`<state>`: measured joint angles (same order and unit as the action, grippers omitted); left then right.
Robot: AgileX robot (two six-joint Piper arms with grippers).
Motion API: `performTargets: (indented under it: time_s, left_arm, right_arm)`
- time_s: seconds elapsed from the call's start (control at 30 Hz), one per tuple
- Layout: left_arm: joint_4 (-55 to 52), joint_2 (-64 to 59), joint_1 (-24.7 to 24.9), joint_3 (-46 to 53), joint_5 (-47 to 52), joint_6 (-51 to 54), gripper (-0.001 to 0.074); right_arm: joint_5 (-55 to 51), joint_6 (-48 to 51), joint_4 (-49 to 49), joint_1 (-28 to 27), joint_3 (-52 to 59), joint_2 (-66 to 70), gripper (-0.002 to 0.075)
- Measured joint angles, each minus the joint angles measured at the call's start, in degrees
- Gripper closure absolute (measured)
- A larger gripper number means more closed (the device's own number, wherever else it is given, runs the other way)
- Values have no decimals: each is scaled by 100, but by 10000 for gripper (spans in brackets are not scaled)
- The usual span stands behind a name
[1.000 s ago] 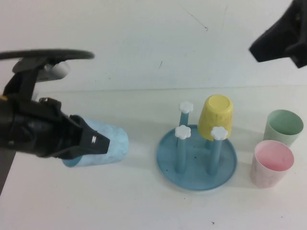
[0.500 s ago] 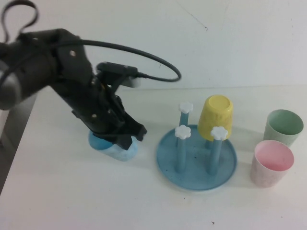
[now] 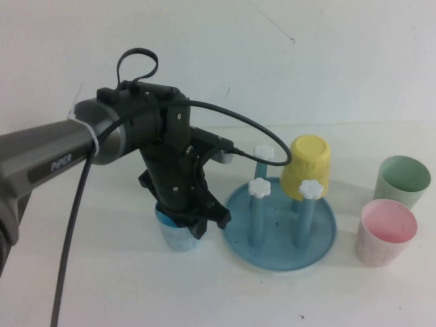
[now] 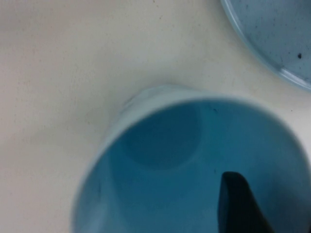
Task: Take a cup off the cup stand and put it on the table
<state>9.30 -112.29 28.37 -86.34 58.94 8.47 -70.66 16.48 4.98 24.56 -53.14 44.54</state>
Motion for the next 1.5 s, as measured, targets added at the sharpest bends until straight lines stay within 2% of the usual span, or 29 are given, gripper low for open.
performTargets:
  time_s: [0.1,0.17,0.23,0.37,0.6,0.7,0.8,0.97,1.13,1.5]
  left_arm:
    - [14,0,10,0,37,0,437]
    - [27,14,22,0,93,0,387]
    - [-4,70,22,0,168,0,377]
    - [-95,424,34,0,213,-51,435]
    - [-137,1572,34,0,-56,-335,662]
    - [-146,2227,34,0,-315,-456,715]
    - [-146,2834,34,0,-463,-456,729]
    - [-40,3888,34,302,-558,-478,732]
    - [117,4959,34,1247,-824,-478,735]
    - [224,6906,34,3397,-2182,-162,736]
  right_arm:
    - [0,-22,0,0,0,-8,728]
    - [0,-35,5,0,0,-12,728]
    - [50,-35,5,0,8,-12,728]
    - [567,-17,57,0,60,-97,728]
    - [2108,162,141,0,868,-747,728]
    - [2795,174,141,0,1447,-1112,728]
    - [3332,174,141,0,2001,-1419,728]
    - [3575,158,85,0,2655,-1711,728]
    - [3457,31,85,0,2925,-1737,728]
    - [3334,6,73,0,2959,-1737,729]
